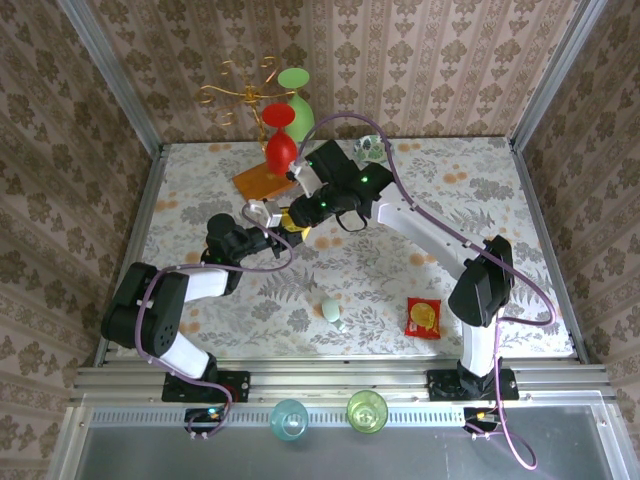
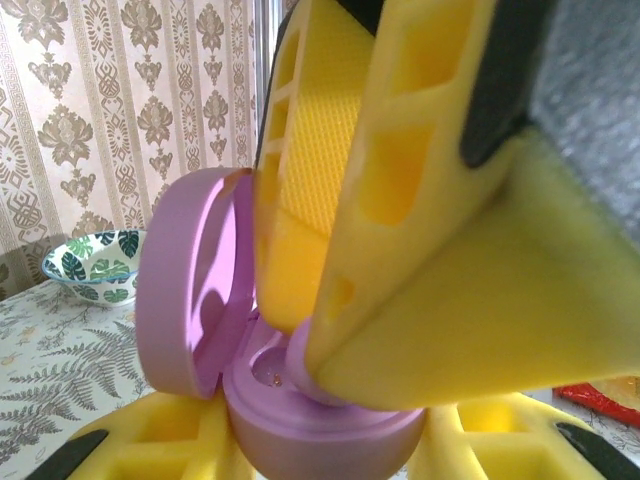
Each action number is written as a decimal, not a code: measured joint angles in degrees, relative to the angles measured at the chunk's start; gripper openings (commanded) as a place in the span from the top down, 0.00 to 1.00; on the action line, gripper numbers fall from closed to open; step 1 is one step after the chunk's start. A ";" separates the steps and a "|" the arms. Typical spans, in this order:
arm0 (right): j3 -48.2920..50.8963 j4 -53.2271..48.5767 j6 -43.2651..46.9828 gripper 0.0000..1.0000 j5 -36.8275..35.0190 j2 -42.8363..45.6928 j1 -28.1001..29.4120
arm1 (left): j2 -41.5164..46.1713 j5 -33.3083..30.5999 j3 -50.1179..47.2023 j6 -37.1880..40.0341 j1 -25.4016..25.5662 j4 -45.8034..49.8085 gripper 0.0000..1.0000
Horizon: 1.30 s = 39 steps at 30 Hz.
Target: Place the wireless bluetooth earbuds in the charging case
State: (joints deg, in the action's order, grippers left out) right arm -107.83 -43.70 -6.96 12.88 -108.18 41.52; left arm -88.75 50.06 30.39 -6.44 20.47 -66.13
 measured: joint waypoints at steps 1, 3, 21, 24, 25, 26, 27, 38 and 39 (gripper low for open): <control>0.39 0.22 -0.20 0.67 0.02 0.28 -0.04 | 0.00 0.00 0.00 0.00 0.00 0.09 0.77; 1.92 0.92 -0.68 0.64 0.48 1.51 -0.37 | 0.00 -0.02 0.00 0.00 0.00 0.11 0.77; 10.88 11.15 -6.73 0.48 5.05 10.64 -4.31 | 0.00 1.62 -0.39 1.25 -0.33 -1.64 0.77; 9.79 10.05 -8.28 0.42 3.82 10.38 -5.49 | 0.00 2.86 -0.39 1.75 -0.31 -1.66 0.77; 8.66 9.18 -8.74 0.41 3.39 9.88 -5.92 | 0.00 3.28 -0.39 1.86 -0.33 -1.66 0.77; 7.32 8.46 -9.27 0.40 2.93 9.18 -6.27 | 0.00 3.63 -0.39 1.99 -0.31 -1.77 0.77; 6.14 7.82 -9.62 0.39 2.56 8.46 -6.54 | 0.00 3.85 -0.42 1.99 -0.31 -2.03 0.77; 2.97 3.13 -10.19 0.31 1.84 3.17 -7.15 | 0.00 4.83 -0.46 1.95 -0.22 -2.97 0.77; 3.45 3.28 -10.19 0.31 1.84 3.50 -7.15 | 0.00 4.50 -0.44 1.92 -0.20 -3.26 0.77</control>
State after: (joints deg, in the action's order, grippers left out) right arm -104.38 -40.42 -17.15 14.72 -104.68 34.37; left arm -88.75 54.57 29.95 -4.51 20.27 -69.38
